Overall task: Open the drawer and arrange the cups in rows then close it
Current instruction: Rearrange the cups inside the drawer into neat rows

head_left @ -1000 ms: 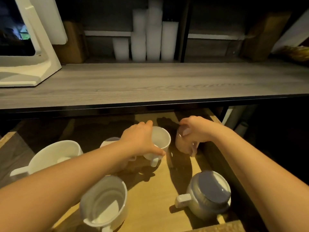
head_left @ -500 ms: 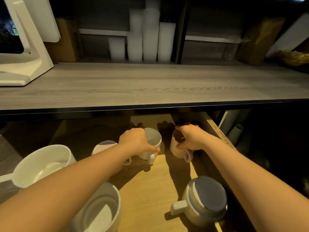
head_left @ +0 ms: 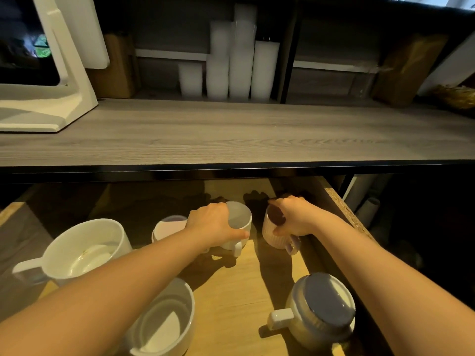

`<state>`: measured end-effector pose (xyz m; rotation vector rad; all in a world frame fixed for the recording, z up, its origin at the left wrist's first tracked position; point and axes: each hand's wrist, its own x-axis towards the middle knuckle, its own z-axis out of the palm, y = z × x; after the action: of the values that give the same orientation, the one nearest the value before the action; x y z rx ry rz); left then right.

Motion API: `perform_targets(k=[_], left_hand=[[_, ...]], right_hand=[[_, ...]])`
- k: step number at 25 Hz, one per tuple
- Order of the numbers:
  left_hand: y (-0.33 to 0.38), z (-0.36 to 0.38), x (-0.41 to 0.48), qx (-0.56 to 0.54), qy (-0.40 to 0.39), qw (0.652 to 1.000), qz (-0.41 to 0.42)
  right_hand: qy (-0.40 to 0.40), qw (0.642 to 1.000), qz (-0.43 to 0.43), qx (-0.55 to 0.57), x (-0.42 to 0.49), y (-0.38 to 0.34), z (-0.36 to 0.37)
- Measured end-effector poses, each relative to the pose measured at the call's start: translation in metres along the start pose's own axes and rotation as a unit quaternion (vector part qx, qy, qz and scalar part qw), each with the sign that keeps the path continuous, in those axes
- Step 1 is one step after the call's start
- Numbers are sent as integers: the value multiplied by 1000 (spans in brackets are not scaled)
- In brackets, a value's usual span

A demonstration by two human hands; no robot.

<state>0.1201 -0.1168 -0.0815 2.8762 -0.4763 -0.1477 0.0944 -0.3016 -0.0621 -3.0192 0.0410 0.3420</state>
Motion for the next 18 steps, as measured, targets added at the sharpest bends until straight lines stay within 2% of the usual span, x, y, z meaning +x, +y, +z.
perform_targets(k=[5, 9, 15, 18], left_hand=[[-12, -36, -18, 65, -31, 996, 50], [-43, -87, -61, 78, -51, 990, 107], [-105, -141, -113, 82, -92, 991, 42], [-131, -146, -126, 62, -121, 991, 4]], right_hand=[[8, 999, -16, -44, -11, -21, -14], [15, 996, -90, -14, -26, -60, -26], [-43, 978, -193, -62, -43, -136, -40], [-46, 971, -231, -37, -41, -173, -40]])
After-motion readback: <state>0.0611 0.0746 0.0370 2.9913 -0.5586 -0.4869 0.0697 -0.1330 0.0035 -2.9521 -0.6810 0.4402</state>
